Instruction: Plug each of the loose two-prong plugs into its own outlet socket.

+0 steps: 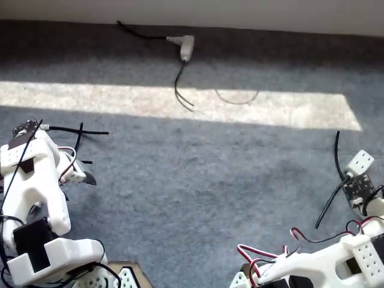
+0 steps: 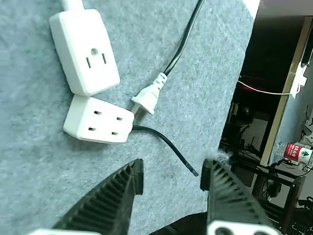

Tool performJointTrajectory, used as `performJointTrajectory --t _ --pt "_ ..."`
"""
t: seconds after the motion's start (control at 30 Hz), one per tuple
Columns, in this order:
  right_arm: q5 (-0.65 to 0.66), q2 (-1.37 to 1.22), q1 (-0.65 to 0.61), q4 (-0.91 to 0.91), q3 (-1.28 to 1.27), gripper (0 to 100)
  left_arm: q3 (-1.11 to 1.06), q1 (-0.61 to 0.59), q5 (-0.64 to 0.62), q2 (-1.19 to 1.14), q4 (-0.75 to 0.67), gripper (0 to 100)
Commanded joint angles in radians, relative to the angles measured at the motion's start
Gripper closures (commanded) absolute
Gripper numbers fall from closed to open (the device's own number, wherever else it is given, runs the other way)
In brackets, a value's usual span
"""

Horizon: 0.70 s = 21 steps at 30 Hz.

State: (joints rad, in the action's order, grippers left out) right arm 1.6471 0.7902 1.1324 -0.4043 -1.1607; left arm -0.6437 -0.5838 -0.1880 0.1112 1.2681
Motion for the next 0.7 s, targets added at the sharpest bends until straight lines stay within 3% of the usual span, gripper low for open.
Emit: performJointTrajectory --t 0.0,0.13,0.33,0.5,0.67 --pt "0.037 0.01 -0.042 0.139 -0.076 80.4 0.004 0.016 -0.003 0.041 -0.005 72" --pt "0.023 0.01 -0.127 0.252 -0.171 80.4 0.004 0.016 -0.003 0.041 -0.005 72" --pt "-0.27 0.01 -0.237 0.297 -0.113 80.3 0.007 0.018 -0.003 0.041 -0.006 72" --pt "-0.451 -0.142 -0.248 0.062 0.163 80.3 0.008 0.018 -0.003 0.041 -0.006 72" --pt "-0.609 -0.558 -0.206 -0.216 0.648 80.3 0.008 0.018 -0.003 0.041 -0.006 72"
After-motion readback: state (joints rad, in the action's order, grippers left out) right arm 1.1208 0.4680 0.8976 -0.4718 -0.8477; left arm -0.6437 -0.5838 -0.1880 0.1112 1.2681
